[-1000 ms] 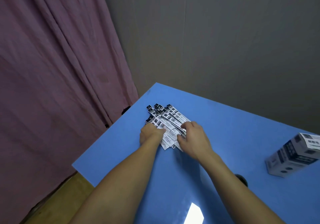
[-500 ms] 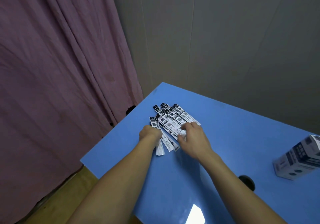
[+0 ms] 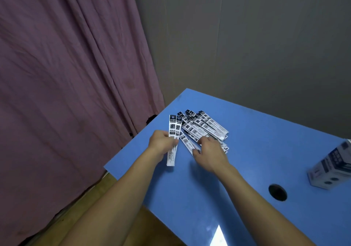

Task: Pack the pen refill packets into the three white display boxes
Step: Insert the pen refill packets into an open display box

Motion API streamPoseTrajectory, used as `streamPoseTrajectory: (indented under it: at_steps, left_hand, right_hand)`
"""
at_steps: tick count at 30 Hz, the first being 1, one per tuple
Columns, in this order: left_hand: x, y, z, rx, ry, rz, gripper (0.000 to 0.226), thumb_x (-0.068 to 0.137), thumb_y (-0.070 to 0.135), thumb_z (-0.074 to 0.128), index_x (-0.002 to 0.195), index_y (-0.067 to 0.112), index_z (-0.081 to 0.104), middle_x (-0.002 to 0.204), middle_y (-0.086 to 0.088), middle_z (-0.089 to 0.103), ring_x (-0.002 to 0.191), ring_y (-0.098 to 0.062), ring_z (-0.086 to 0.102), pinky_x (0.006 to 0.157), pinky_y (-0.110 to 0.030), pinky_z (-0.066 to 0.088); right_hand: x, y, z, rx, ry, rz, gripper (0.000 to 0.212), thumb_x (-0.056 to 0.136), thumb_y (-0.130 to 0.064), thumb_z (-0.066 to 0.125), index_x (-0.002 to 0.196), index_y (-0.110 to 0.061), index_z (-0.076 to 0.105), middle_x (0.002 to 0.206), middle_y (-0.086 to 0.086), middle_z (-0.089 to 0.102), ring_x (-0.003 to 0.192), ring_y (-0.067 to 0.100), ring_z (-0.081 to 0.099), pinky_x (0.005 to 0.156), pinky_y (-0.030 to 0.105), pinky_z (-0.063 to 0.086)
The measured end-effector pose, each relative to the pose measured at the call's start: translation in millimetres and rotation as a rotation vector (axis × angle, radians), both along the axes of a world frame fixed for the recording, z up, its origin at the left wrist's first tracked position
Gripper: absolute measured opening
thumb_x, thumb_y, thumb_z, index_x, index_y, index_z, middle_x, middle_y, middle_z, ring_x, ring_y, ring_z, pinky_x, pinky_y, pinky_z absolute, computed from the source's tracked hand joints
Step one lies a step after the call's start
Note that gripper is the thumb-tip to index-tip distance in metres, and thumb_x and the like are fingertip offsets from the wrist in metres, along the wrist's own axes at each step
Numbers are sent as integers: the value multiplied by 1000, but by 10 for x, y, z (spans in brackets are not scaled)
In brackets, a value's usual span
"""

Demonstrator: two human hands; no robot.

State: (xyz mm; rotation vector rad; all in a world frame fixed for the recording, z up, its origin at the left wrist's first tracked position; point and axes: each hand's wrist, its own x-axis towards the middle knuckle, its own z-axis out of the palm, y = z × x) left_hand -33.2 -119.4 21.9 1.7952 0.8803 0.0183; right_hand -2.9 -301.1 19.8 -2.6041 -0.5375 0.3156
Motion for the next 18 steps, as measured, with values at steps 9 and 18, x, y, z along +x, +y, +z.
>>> streamPoseTrajectory:
  at_steps: [9,18]
  left_hand:
    - [-486,-355,218,180,-68,-301,6,83,16,80,85,20,76,86,3,76,85,-18,72,81,-37,57]
    - [-990,-1038,295,144,-183,-516,11,85,14,79,83,24,75,80,7,75,78,-12,70,72,-28,54]
  right_hand:
    - [-530,-433,85,-76,0,-141,49,95,-42,53,132,-10,50,136,12,51,125,33,48,98,41,46]
    - [-1447,-1065,22,-96,12,-323,48,96,-38,54,135,-12,49,136,11,50,126,31,48,100,42,45]
